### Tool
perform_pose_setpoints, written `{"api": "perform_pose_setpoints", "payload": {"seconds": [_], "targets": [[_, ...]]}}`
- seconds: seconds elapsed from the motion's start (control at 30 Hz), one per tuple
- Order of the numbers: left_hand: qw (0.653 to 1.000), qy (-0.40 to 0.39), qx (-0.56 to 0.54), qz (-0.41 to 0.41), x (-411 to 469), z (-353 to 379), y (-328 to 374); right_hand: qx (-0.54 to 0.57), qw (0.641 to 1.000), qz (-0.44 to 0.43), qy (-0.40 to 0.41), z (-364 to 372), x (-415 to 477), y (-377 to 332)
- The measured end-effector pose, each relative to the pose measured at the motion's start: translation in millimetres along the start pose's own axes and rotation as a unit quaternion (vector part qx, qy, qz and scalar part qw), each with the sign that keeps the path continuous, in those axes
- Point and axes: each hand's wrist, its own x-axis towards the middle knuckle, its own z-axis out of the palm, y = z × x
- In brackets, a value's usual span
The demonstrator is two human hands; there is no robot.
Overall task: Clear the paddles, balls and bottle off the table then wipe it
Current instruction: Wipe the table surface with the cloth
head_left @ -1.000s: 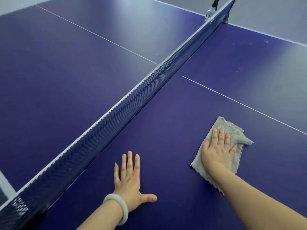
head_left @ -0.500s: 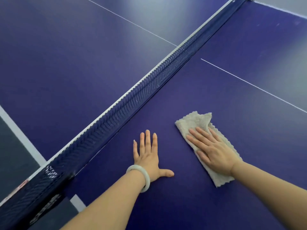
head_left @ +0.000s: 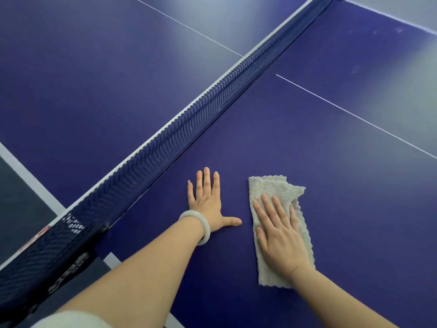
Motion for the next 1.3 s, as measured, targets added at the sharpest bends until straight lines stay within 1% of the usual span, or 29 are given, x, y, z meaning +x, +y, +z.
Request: {"api": "perform_pose_setpoints", "payload": {"seconds": [0.07, 0.13, 0.2, 0.27, 0.37, 0.47, 0.6, 0.63, 0.73, 0.77, 0.8, 0.83, 0.9, 0.97, 1.1, 1.2, 1.3], "targets": [[0.999, 0.01, -0.022, 0.021, -4, -3, -6, 0.008, 1.0, 0.024, 0.002, 1, -4, 3], [0.998, 0.038, -0.04, 0.038, -16, -2, -17, 0.014, 1.0, 0.026, -0.002, 0, -2, 1], [0.996, 0.073, -0.038, 0.021, -39, 8, -35, 0.013, 1.0, 0.023, -0.004, -2, -2, -1], [0.995, 0.086, -0.034, -0.027, -71, 26, -55, 0.016, 1.0, 0.023, -0.001, -2, -2, -1], [0.995, 0.038, -0.038, -0.084, -116, 50, -77, 0.013, 1.0, 0.023, 0.004, -1, -3, 0], [0.996, -0.002, -0.034, -0.083, -131, 60, -80, 0.019, 0.999, 0.028, 0.005, 0, -3, 0], [0.995, -0.016, -0.022, -0.1, -129, 57, -74, 0.019, 0.995, 0.096, 0.001, 5, -3, -25], [0.994, -0.018, -0.019, -0.101, -130, 56, -73, 0.024, 0.996, 0.081, 0.002, 7, -9, -37], [0.994, -0.021, -0.014, -0.105, -134, 53, -72, 0.019, 0.999, -0.034, -0.001, 17, -48, -62], [0.994, -0.023, -0.015, -0.105, -135, 53, -71, 0.018, 0.998, -0.052, -0.001, 19, -63, -60], [0.994, -0.026, -0.014, -0.105, -135, 52, -70, 0.02, 0.999, -0.05, 0.004, 21, -75, -54], [0.994, -0.029, -0.013, -0.105, -135, 51, -70, 0.022, 0.999, -0.03, 0.008, 22, -87, -47], [0.994, -0.03, -0.009, -0.107, -134, 52, -70, 0.022, 0.999, 0.036, 0.013, 24, -105, -37], [0.994, -0.03, -0.009, -0.106, -133, 53, -71, 0.02, 0.995, 0.098, 0.003, 25, -115, -34], [0.994, -0.034, -0.007, -0.104, -132, 54, -73, 0.046, 0.979, 0.196, -0.011, 27, -130, -63], [0.994, -0.03, -0.016, -0.102, -130, 56, -75, 0.077, 0.974, 0.212, 0.002, 24, -129, -98], [0.995, -0.026, -0.025, -0.098, -129, 57, -76, 0.051, 0.98, 0.194, -0.008, 22, -99, -117]]}}
